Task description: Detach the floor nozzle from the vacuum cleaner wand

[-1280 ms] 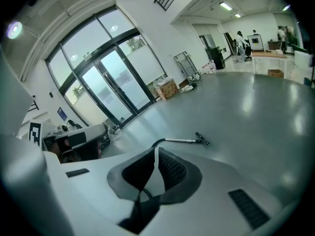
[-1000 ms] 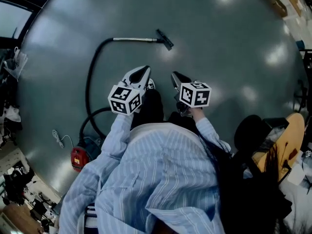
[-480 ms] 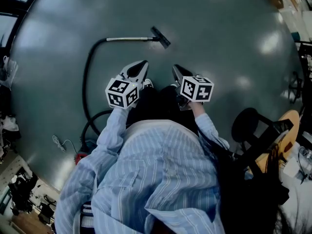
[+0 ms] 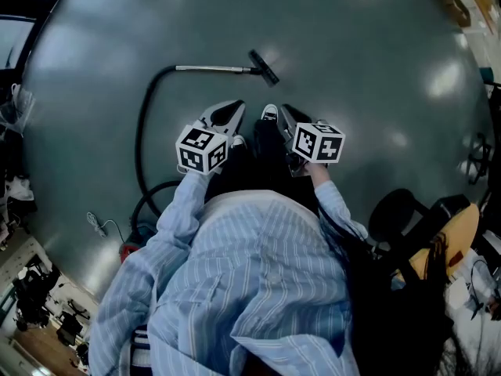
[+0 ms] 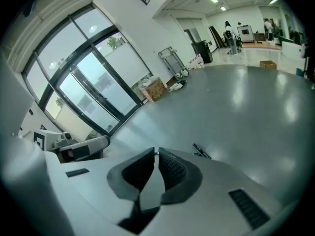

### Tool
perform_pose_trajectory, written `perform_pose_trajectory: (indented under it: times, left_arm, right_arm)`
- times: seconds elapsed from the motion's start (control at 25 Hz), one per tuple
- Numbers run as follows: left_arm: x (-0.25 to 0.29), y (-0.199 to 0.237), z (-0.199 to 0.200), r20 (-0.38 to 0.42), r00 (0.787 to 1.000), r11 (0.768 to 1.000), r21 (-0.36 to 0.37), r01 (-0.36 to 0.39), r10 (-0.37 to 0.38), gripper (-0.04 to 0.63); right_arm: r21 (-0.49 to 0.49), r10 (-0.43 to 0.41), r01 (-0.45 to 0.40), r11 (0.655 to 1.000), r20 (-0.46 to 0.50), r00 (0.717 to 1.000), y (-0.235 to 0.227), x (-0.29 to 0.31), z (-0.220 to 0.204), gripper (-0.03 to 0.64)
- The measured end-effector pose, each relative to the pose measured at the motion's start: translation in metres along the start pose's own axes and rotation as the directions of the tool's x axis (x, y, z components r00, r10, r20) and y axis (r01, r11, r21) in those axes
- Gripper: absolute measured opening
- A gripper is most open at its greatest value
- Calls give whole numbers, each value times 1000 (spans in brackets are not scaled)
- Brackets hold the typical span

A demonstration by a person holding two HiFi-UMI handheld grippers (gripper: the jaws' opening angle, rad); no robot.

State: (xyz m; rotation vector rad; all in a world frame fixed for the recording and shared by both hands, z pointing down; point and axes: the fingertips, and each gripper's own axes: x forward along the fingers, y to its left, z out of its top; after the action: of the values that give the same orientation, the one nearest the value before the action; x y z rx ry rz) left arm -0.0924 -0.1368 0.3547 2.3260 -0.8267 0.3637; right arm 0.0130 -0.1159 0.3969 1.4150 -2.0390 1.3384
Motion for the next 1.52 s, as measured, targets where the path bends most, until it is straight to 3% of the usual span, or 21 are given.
perform_pose_trajectory:
  times: [0.44,0.68,0.88,1.04,1.2,1.4,1.52]
  left_arm:
    - [84,29,37,-5,995,995,-6,-99,99,8]
    - [118,72,24,-105,984,989,47,-137,141,8]
    - [156,121,-7,-224,964,989,84,-125,141,8]
    - [190,165,-58,-322,934,985,128,-116,152,9]
    - [231,214,-101,-422,893,981,172,-92,158,9]
    - [272,254,-159,-527,844,980,199,8,100,9]
    - [294,276,-198,-604,794,972,222,76,76,19]
  right_arm:
    - [-76,78,-88,993,-129,989,-74,47,56,31]
    - [-92,61,-79,993,-187,980,-100,85,57,31]
    - [-106,18,-39,994,-192,981,-134,131,53,31]
    - [-105,-53,34,994,-191,980,-179,175,34,32]
    - [-112,-74,47,993,-253,965,-217,228,19,32]
    - [-133,-102,58,989,-354,930,-258,292,-19,41]
    - [-122,-99,55,991,-396,913,-279,324,-41,94]
